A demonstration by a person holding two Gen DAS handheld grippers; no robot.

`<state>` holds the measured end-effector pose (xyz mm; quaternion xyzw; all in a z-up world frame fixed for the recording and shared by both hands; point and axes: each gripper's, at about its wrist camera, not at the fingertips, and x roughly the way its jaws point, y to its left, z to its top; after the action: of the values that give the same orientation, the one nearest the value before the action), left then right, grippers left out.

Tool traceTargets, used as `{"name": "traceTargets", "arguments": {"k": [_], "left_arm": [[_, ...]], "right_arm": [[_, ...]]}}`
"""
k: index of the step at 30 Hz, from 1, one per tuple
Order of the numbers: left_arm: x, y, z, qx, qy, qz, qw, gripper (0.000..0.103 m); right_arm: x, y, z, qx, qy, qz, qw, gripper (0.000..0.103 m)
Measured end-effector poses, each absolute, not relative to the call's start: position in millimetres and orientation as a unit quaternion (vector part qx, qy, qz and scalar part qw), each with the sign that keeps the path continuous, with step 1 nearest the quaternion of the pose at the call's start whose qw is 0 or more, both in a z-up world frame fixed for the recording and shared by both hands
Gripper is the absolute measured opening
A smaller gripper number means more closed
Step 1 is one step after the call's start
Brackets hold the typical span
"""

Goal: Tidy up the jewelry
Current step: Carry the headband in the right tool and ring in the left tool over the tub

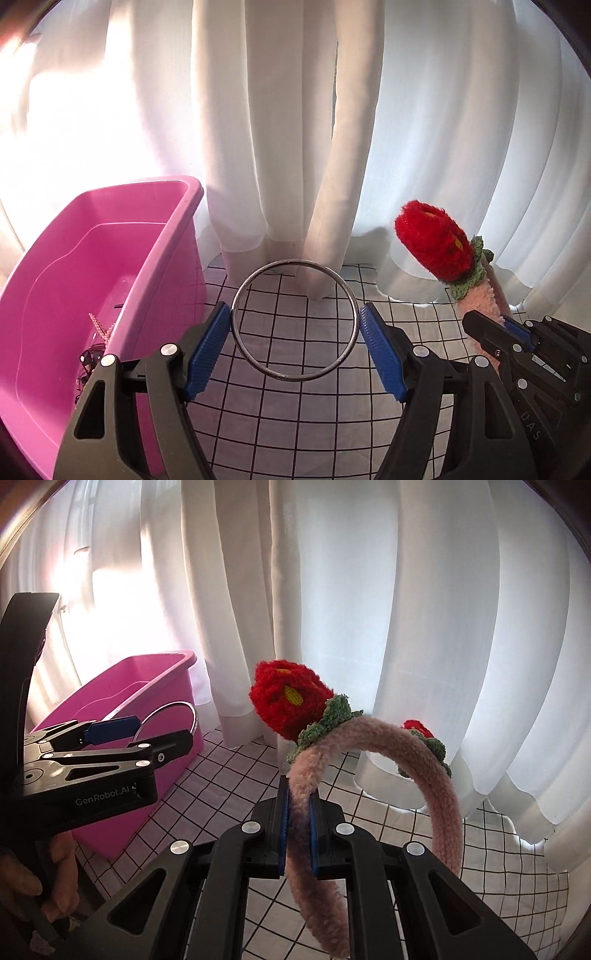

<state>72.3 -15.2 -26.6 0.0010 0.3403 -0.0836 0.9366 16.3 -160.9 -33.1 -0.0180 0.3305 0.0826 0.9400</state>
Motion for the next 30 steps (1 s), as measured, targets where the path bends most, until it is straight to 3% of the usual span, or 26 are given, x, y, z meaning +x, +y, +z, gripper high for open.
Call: {"name": "traceTargets", "arguments": {"k": [16, 30], "left_arm": [[39, 74, 47, -0.043, 0.291, 0.015, 0.956, 0.070], [28, 168, 55, -0.079, 0.290, 0.132, 0.945, 0.070]], "right_arm": [[21, -89, 35, -0.049, 0.258, 0.186, 0.947, 0.009], [49, 13, 49, -0.089, 0.243, 0.286, 0.923, 0.009]]}}
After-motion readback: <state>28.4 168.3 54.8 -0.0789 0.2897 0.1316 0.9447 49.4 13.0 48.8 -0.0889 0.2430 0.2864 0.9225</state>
